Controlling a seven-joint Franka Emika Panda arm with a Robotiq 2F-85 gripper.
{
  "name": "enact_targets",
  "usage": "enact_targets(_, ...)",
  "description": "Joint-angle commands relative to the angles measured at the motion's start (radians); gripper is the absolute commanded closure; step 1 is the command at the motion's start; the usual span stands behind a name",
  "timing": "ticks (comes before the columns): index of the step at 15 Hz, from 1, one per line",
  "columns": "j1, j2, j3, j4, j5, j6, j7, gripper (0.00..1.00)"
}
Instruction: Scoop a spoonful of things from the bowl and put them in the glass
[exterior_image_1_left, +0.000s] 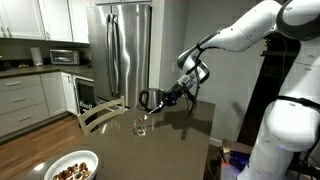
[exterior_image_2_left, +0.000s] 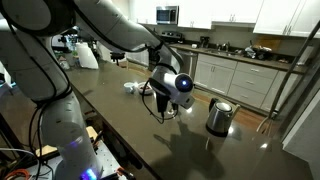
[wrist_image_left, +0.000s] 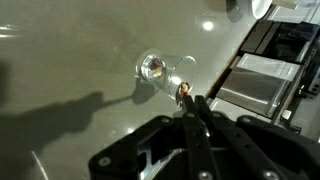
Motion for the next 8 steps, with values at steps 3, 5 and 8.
enact_targets(3, 0.014, -0.027, 0.046, -0.009, -0.134, 0.083, 0.142, 0.96)
enact_targets(5, 0.026, -0.033, 0.062, -0.003, -0.188, 0.092, 0.19, 0.96)
enact_targets(8, 0.044, -0.047, 0.082, 0.004, -0.266, 0.095, 0.256, 0.96)
